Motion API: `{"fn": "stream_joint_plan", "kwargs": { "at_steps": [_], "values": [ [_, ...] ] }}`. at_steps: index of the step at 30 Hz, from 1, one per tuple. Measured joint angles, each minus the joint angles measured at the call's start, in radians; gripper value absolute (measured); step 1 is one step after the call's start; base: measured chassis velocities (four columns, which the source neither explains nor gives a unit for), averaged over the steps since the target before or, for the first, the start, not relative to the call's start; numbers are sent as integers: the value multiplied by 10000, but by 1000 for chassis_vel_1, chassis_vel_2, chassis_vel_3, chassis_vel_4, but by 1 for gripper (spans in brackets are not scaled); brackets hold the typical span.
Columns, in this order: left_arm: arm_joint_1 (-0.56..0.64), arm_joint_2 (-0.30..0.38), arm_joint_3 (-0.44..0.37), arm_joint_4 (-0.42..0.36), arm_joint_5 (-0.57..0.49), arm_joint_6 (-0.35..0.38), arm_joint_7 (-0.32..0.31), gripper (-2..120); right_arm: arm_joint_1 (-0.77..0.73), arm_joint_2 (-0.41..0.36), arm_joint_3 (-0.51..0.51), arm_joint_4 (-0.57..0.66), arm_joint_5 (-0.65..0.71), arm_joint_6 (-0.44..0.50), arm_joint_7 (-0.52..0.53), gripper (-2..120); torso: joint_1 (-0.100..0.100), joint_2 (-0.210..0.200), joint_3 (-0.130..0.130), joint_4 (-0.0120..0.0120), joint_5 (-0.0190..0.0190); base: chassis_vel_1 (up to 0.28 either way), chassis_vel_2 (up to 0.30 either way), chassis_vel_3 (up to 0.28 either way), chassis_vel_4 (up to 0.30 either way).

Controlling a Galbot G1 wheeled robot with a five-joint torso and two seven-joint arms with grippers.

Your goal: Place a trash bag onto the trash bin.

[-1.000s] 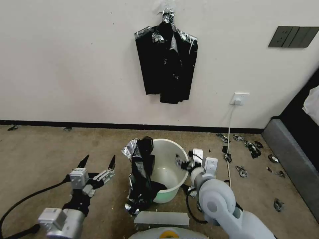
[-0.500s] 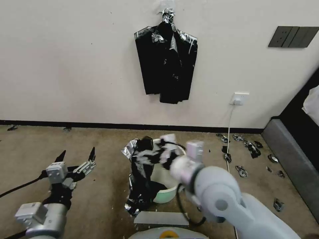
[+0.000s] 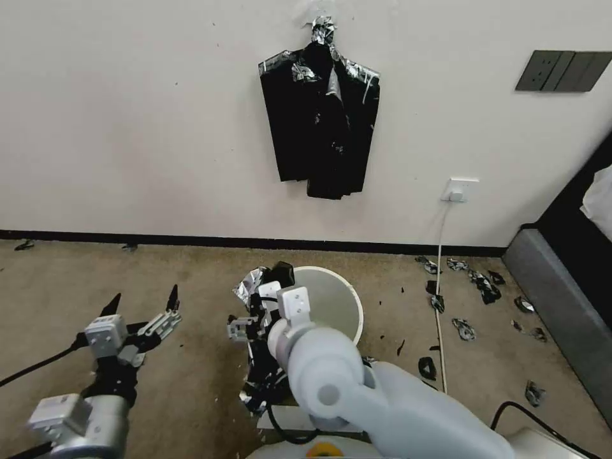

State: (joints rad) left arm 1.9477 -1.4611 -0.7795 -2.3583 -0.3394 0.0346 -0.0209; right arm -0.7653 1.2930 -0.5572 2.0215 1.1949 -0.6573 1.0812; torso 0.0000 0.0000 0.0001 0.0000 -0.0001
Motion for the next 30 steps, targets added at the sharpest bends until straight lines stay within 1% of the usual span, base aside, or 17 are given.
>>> {"fn": "stream_joint_plan", "kwargs": {
  "at_steps": [3,6,7,10,11,12,14,15,16,19,20,21,22,24,26,27,30],
  "values": [
    [8,0,58,10,15,-2,4,100,-35,112,0,-272,-199,6,-42,99,0,0,0,0,0,0,0,0,0],
    [25,41,91,11,21,-5,8,100,-52,163,17,-419,-347,19,-95,92,0,0,0,0,1,0,0,0,0],
    [25,41,91,11,21,-5,8,100,-52,163,17,-419,-347,19,-95,92,0,0,0,0,1,0,0,0,0],
    [28,63,126,21,21,-5,12,100,-89,121,60,-438,-441,29,-144,77,0,0,0,0,1,0,0,0,0],
    [29,64,149,31,21,-6,12,100,-115,99,75,-448,-497,33,-165,73,0,0,0,0,1,0,0,0,0],
    [29,64,149,31,21,-6,12,100,-115,99,75,-448,-497,33,-165,73,0,0,0,0,1,0,0,0,0],
    [20,65,201,51,22,-6,12,100,-170,52,139,-476,-611,49,-227,61,0,0,0,0,1,0,0,0,0],
    [20,65,201,51,22,-6,12,100,-170,52,139,-476,-611,49,-227,61,0,0,0,0,1,0,0,0,0],
    [10,67,212,55,22,-6,12,100,-193,36,175,-477,-628,53,-245,58,0,0,0,0,1,0,0,0,0],
    [6,82,228,59,21,-7,12,100,-258,-35,241,-477,-679,64,-294,43,1,0,0,-1,1,0,0,0,0],
    [6,82,228,59,21,-7,12,100,-258,-35,241,-477,-679,64,-294,43,1,0,0,-1,1,0,0,0,0],
    [7,86,236,59,21,-6,13,100,-275,-54,248,-477,-700,68,-308,39,0,0,0,0,1,0,0,0,0],
    [12,86,244,60,21,-6,13,100,-303,-75,257,-477,-732,71,-329,33,0,0,0,0,1,0,0,0,0],
    [15,87,258,60,20,-7,13,100,-326,-89,258,-477,-758,74,-344,30,0,0,-1,0,1,0,0,0,0],
    [23,99,311,66,19,-2,14,100,-382,-110,261,-456,-806,76,-370,18,0,0,-1,0,2,0,0,0,0],
    [23,99,311,66,19,-2,14,100,-382,-110,261,-456,-806,76,-370,18,0,0,-1,0,2,0,0,0,0],
    [23,191,432,112,9,52,17,100,-402,-167,261,-401,-850,78,-403,7,0,0,-1,0,2,0,0,0,0]
  ]
}}
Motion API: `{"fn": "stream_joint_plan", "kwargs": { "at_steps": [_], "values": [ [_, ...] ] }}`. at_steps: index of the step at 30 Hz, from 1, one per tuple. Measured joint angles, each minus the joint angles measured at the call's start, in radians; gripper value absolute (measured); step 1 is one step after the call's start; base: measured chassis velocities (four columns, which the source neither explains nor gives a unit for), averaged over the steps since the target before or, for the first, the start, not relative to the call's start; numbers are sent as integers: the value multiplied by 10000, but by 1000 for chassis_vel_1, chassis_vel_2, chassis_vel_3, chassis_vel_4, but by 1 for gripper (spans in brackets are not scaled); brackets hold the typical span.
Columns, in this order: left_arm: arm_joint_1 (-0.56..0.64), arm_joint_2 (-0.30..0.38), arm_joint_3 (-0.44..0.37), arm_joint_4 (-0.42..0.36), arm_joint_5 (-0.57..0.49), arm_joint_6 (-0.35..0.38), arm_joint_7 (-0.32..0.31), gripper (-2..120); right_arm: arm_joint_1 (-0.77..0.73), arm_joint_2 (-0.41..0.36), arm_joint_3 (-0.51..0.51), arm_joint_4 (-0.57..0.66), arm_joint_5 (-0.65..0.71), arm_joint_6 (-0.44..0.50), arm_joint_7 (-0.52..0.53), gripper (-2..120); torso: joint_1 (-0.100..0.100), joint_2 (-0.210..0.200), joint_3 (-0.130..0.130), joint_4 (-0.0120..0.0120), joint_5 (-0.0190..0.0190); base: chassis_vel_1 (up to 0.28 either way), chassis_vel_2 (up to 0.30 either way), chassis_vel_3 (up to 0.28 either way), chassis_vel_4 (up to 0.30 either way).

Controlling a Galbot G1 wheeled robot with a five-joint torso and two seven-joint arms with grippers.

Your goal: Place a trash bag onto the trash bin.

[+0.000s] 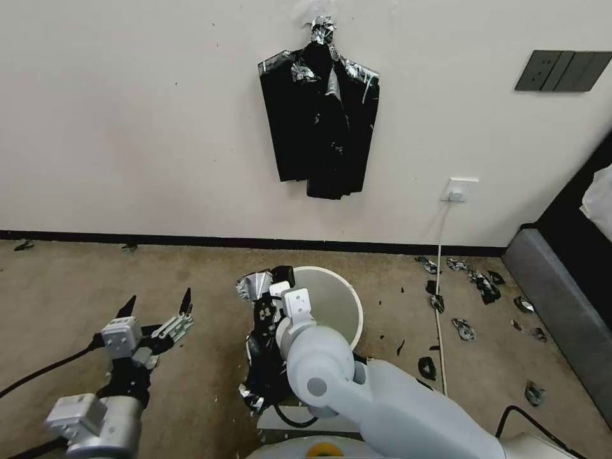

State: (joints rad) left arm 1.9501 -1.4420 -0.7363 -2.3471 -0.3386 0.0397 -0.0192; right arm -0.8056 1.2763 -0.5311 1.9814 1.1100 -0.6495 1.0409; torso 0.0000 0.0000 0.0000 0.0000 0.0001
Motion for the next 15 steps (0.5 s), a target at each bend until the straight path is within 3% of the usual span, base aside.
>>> {"fn": "stream_joint_plan", "kwargs": {
  "at_steps": [2,15],
  "values": [
    [-11,97,66,37,-25,69,6,100,8,-51,3,60,-8,2,-20,0,0,0,0,1,0,0,0,0,0],
    [-624,1554,509,967,-1469,1364,732,100,312,-400,73,646,-4,-6,-265,0,0,0,0,2,0,0,0,0,0]
  ]
}}
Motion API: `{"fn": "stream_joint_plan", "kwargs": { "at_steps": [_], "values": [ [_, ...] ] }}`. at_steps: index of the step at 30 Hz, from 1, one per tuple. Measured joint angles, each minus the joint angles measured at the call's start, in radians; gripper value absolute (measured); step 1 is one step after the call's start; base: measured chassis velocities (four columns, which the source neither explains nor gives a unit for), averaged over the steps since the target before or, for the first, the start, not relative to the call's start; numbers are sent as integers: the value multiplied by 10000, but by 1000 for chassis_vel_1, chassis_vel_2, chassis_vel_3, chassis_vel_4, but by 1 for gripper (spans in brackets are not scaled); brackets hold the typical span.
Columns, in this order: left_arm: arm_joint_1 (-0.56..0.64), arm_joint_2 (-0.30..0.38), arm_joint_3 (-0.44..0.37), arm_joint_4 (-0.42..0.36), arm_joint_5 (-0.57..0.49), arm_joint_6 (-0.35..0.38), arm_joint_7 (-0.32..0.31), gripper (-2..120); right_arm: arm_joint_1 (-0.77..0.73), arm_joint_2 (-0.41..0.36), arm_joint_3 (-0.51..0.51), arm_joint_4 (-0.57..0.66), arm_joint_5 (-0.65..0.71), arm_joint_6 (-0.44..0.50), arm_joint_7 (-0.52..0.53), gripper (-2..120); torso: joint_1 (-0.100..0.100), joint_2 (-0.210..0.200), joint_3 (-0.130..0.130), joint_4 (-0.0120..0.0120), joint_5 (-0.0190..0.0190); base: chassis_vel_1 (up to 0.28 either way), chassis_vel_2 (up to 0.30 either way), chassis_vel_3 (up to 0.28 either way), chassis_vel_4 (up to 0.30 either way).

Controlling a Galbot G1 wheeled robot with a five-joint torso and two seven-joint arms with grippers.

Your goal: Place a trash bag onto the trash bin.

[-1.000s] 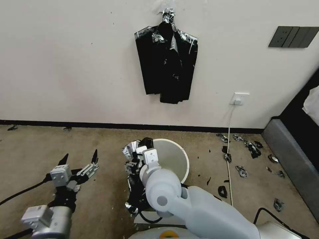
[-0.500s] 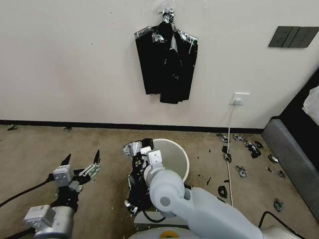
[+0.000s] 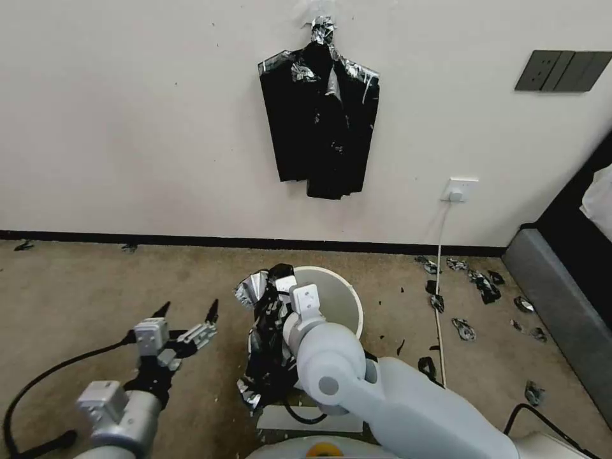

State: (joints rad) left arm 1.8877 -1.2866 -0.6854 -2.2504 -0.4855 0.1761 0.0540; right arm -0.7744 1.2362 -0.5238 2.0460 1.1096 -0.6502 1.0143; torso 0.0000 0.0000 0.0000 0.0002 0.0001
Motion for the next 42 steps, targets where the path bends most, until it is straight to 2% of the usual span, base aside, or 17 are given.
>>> {"fn": "stream_joint_plan", "kwargs": {
  "at_steps": [2,6,14,22,30,34,38,42],
  "values": [
    [-255,360,196,294,-541,313,232,100,86,-43,-54,135,2,-37,-42,0,0,0,0,-2,-2,0,0,0,0],
    [-773,706,610,826,-1383,555,289,100,183,-158,-63,353,14,-109,-60,0,0,0,0,-1,-1,0,0,0,0],
    [-2177,1100,1399,1900,-2494,838,246,100,152,-539,-41,615,44,-281,-163,0,0,0,0,-2,-1,0,0,0,0],
    [-3160,1214,2132,2373,-2974,1232,186,100,79,-700,-39,663,45,-352,-259,0,0,0,0,-2,-1,0,0,0,0],
    [-3587,1413,2352,2608,-3209,1874,32,97,52,-718,-28,667,36,-358,-301,0,0,0,0,-2,-1,0,0,0,0],
    [-3948,1584,2478,2748,-3592,2473,-6,95,-14,-771,-5,727,11,-358,-329,0,0,0,0,-1,-1,0,0,0,0],
    [-4257,1594,2568,2847,-3707,3046,-128,90,-135,-877,35,831,-39,-349,-368,0,0,0,0,-2,0,0,0,0,0],
    [-4464,1581,2670,2988,-3716,3497,-163,89,-297,-986,97,938,-217,-336,-481,0,1,0,-1,-2,0,0,0,0,0]
  ]
}}
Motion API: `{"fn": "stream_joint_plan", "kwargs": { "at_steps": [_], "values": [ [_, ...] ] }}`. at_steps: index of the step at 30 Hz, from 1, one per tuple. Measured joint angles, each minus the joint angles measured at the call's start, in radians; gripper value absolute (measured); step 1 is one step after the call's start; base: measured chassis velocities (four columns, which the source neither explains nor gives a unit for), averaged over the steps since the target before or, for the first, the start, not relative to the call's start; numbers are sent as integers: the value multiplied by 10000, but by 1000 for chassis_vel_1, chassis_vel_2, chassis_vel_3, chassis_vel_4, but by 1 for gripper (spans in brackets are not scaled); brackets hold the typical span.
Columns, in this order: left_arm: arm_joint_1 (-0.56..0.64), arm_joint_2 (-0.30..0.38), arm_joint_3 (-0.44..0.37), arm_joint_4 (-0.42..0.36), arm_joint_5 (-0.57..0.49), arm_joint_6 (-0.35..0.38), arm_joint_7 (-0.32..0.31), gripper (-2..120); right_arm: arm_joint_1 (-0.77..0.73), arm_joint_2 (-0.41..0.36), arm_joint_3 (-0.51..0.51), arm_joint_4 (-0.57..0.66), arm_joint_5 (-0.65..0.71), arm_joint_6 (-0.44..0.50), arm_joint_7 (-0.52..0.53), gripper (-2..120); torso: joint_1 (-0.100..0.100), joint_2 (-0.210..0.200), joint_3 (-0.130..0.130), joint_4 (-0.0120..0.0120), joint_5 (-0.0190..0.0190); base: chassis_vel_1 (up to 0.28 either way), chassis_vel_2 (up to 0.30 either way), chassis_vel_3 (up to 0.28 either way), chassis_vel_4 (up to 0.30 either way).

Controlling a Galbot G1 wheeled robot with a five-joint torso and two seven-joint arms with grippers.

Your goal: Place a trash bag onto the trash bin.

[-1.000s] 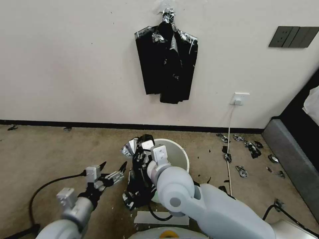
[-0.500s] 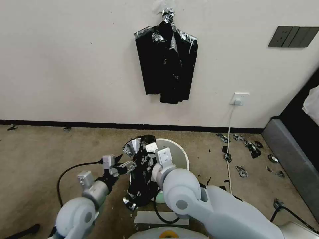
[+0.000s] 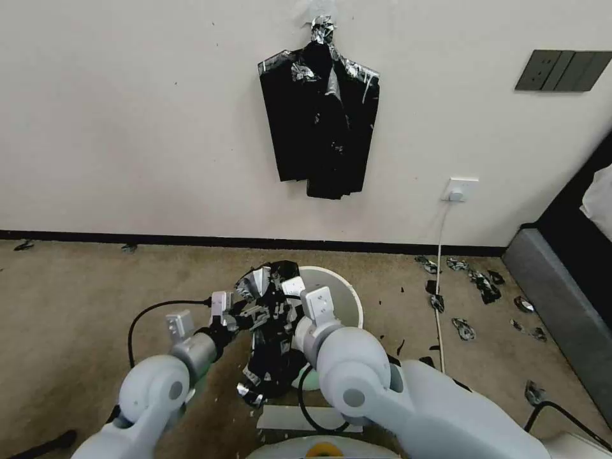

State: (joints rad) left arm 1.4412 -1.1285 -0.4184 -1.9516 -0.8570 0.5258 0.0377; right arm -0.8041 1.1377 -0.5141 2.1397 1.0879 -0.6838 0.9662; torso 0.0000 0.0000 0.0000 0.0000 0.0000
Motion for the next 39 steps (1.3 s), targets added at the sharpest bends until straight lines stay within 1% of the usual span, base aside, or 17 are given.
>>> {"fn": "stream_joint_plan", "kwargs": {
  "at_steps": [2,4,6,9,10,13,14,15,16,18,19,22,23,25,27,33,39],
  "values": [
    [-62,-10,36,76,2,98,-13,89,-30,-23,21,27,-32,4,-14,0,0,0,0,0,0,0,0,0,0],
    [-128,-31,93,233,41,235,-16,85,-67,-69,62,71,-88,14,-40,0,0,0,1,0,0,0,0,0,0],
    [-137,-42,109,268,72,256,-16,84,-71,-78,67,79,-97,16,-45,0,0,0,0,0,0,0,0,0,0],
    [-146,-135,148,372,261,273,-14,74,-115,-98,78,113,-147,25,-66,0,0,0,1,0,0,0,0,0,0],
    [-146,-135,148,372,261,273,-14,74,-115,-98,78,113,-147,25,-66,0,0,0,1,0,0,0,0,0,0],
    [-146,-206,177,414,418,255,-12,59,-182,-96,76,119,-218,28,-92,0,0,0,0,0,0,0,0,0,0],
    [-151,-232,187,424,469,245,-13,56,-197,-87,75,119,-246,29,-105,0,0,0,0,0,0,0,0,0,0],
    [-151,-232,187,424,469,245,-13,56,-197,-87,75,119,-246,29,-105,0,0,0,0,0,0,0,0,0,0],
    [-158,-262,195,431,532,232,-14,49,-208,-78,72,111,-270,29,-117,0,0,0,0,0,0,0,0,0,0],
    [-160,-318,201,433,620,210,-25,40,-210,-59,67,89,-295,30,-130,0,0,0,0,0,0,0,0,0,0],
    [-160,-318,201,433,620,210,-25,40,-210,-59,67,89,-295,30,-130,0,0,0,0,0,0,0,0,0,0],
    [-156,-409,202,430,741,141,-74,26,-200,-21,61,58,-305,34,-136,0,0,0,0,0,0,0,0,0,0],
    [-156,-409,202,430,741,141,-74,26,-200,-21,61,58,-305,34,-136,0,0,0,0,0,0,0,0,0,0],
    [-149,-444,196,414,807,52,-100,15,-197,-10,56,37,-314,36,-137,0,0,0,0,0,-1,0,0,0,0],
    [-147,-461,168,387,850,-30,-134,9,-204,0,54,21,-333,40,-137,0,0,0,1,1,0,0,0,0,0],
    [-110,-537,114,317,994,-419,-305,7,-209,68,60,-19,-390,68,-137,0,0,0,0,0,0,0,0,0,0],
    [211,-688,-130,-128,1224,-804,-394,7,-67,106,167,-253,-575,205,-148,0,0,0,1,0,-1,0,0,0,0]
  ]
}}
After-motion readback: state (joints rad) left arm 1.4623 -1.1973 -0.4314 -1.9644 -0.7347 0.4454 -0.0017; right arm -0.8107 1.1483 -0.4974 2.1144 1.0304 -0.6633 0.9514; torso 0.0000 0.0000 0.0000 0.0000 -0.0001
